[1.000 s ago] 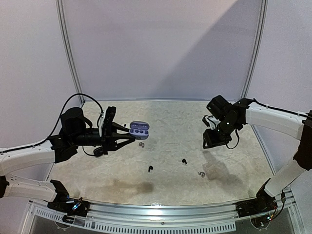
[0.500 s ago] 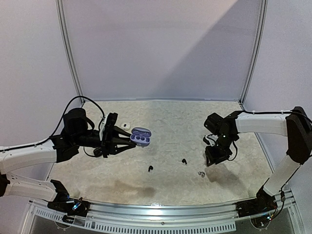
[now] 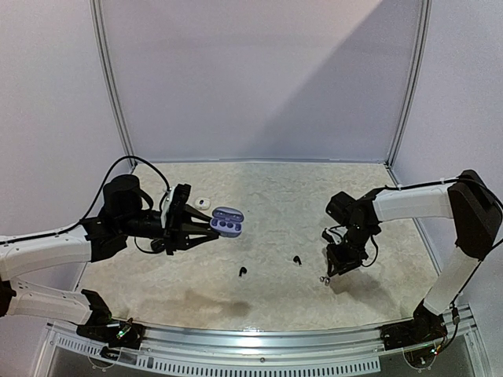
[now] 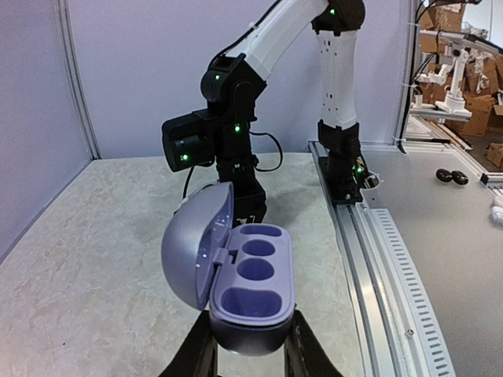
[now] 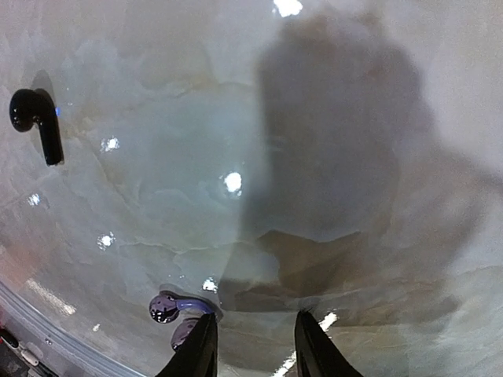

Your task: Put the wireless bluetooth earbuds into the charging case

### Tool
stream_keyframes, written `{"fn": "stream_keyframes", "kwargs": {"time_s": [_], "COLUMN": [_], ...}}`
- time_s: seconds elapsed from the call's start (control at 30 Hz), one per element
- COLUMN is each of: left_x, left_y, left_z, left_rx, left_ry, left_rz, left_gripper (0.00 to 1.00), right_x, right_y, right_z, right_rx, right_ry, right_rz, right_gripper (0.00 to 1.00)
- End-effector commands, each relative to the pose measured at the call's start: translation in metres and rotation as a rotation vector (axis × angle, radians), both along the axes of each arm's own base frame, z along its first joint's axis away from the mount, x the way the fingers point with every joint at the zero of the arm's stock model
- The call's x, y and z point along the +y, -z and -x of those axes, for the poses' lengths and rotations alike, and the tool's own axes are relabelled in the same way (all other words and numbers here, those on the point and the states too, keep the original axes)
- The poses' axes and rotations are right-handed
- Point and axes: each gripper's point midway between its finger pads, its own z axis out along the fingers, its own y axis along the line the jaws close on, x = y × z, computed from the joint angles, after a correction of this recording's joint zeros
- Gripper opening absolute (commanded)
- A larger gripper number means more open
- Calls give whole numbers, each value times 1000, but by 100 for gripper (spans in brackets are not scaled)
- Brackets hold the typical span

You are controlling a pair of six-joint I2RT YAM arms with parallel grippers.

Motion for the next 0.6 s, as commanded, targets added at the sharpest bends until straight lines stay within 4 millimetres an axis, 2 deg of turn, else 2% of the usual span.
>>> {"fn": "stream_keyframes", "kwargs": {"time_s": [0.0,0.2,0.57], "left_x": [2,2,3], "left_y": [2,4,5], "left_z": [0,0,1], "left_rx": [-17,-17,-39], "left_ry": [-4,-5,-3], "left_rz": [-9,-17,-29], "left_gripper": [0,0,0], "right_x": [14,20,27], "right_y": [4,11,9], "right_z": [5,18,37], "right_rx": [6,37,43], "right_ry": [-7,-16,4], "right_rz": [-44,-49,-76], "right_gripper": [33,30,29]}}
